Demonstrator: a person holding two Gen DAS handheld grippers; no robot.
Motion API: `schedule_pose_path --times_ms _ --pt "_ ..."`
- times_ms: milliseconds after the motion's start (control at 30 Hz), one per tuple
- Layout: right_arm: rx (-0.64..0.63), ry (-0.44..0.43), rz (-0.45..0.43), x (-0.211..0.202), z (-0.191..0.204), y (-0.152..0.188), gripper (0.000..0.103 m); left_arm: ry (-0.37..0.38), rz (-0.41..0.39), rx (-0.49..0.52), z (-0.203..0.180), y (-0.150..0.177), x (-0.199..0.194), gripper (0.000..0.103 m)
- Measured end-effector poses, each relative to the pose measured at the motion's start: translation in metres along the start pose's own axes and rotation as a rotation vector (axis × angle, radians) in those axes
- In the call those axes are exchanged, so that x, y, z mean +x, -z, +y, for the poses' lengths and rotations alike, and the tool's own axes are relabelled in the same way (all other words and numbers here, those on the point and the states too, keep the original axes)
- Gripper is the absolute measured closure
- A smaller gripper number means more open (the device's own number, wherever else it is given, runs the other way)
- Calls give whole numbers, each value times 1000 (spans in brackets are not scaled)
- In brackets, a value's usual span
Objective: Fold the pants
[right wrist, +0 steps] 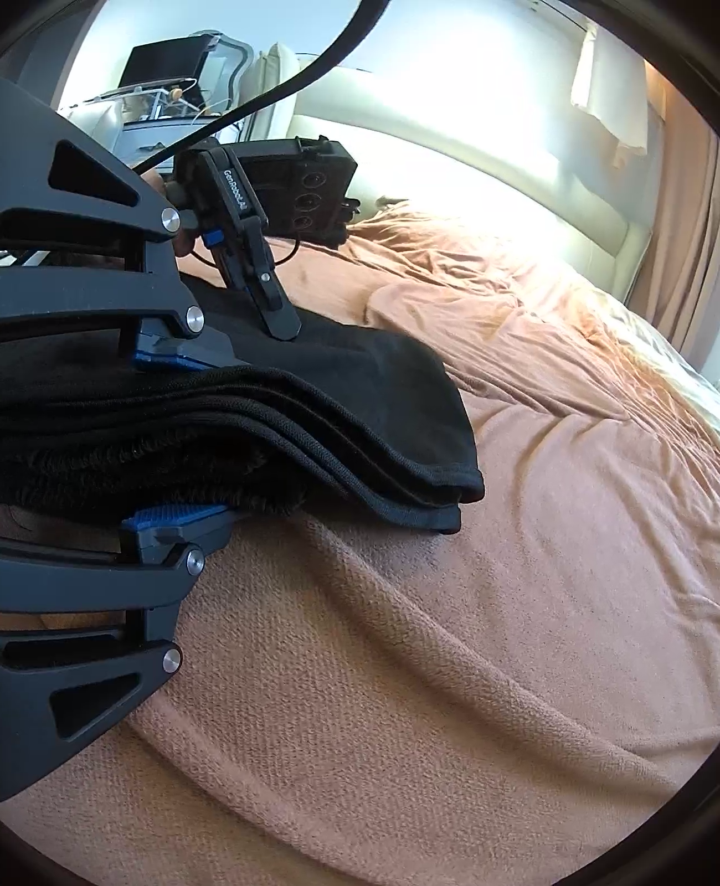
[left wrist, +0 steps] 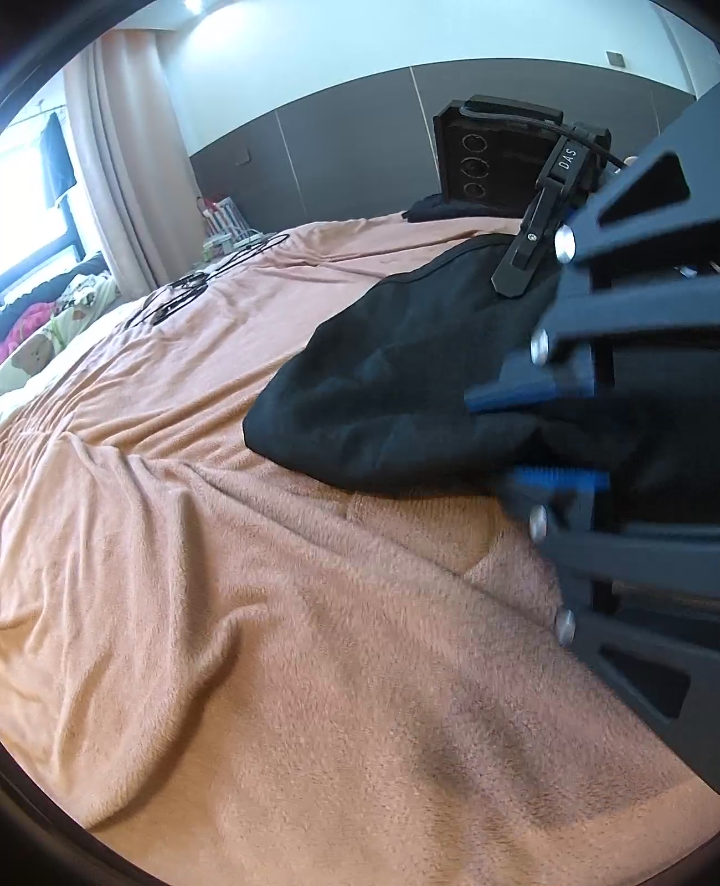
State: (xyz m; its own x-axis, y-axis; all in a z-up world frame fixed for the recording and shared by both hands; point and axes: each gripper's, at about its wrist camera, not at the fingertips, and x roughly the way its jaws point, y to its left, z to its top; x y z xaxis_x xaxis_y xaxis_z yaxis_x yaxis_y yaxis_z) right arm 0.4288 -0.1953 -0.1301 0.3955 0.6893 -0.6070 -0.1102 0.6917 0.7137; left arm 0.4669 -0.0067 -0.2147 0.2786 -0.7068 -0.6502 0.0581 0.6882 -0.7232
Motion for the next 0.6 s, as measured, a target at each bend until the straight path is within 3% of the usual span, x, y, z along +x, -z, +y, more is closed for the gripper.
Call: schedule_pose_path --times_ms 67,600 --pt "-21 17 -14 -4 7 2 76 2 -15 26 -9 1 -5 96" --pt "-192 38 -212 -72 89 46 79 68 -199 178 -77 18 -86 98"
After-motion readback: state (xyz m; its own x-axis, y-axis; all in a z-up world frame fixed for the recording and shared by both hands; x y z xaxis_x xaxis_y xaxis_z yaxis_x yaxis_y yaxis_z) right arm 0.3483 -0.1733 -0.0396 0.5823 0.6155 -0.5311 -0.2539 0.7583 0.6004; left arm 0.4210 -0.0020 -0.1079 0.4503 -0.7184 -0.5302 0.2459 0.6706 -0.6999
